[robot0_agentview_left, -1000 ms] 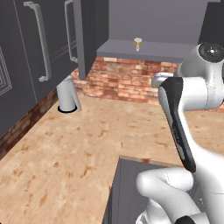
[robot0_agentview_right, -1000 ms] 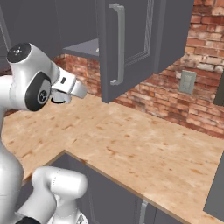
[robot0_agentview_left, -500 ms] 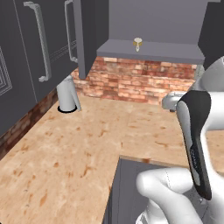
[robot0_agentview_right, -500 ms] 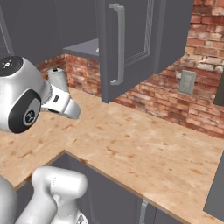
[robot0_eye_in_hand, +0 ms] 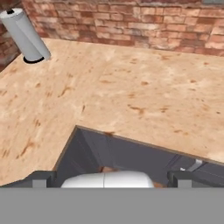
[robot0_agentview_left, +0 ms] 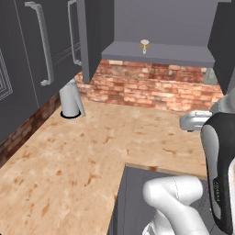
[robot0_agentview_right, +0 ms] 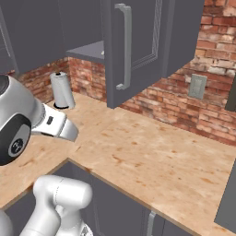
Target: Pick up the dish brush and sponge from the sink, and place them back in the cabinet, and close the cabinet doors.
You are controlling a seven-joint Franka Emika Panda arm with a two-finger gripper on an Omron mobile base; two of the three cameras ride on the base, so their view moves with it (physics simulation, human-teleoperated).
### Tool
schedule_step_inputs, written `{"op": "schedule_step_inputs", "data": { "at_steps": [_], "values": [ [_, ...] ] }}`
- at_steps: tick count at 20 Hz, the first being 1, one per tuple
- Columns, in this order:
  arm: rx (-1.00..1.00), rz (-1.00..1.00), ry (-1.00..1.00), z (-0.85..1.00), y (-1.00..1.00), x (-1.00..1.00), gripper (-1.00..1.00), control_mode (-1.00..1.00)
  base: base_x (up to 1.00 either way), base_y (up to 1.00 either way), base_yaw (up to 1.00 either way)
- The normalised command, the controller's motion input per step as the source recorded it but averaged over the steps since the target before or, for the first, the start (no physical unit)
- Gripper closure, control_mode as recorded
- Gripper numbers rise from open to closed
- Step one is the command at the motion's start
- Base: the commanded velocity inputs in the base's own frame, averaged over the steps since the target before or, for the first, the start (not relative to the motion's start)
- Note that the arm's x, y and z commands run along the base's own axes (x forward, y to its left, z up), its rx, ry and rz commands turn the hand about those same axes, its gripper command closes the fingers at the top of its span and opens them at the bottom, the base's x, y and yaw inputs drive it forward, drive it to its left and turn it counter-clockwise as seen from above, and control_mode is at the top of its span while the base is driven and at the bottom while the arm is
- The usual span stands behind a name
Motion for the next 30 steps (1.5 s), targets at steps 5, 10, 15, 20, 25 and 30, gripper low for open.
{"op": "schedule_step_inputs", "data": {
  "at_steps": [5, 10, 15, 20, 25, 30],
  "values": [
    [0.0, 0.01, 0.0, 0.0, 0.0, -0.28, -1.0, -1.0, 0.0, 0.0, 0.0],
    [0.0, 0.0, 0.0, 0.0, 0.0, -0.08, -1.0, 1.0, -0.4, -0.01, 0.0],
    [0.0, 0.0, 0.0, 0.0, 0.0, 0.0, -1.0, 1.0, -0.62, -0.21, -0.1],
    [0.0, 0.0, 0.0, 0.0, 0.0, 0.0, -1.0, 1.0, -0.54, -0.22, -0.25],
    [0.0, 0.0, 0.0, 0.0, 0.0, 0.0, -1.0, 1.0, -0.51, -0.33, -0.31],
    [0.0, 0.0, 0.0, 0.0, 0.0, 0.0, -1.0, 1.0, -0.49, -0.62, -0.24]
  ]
}}
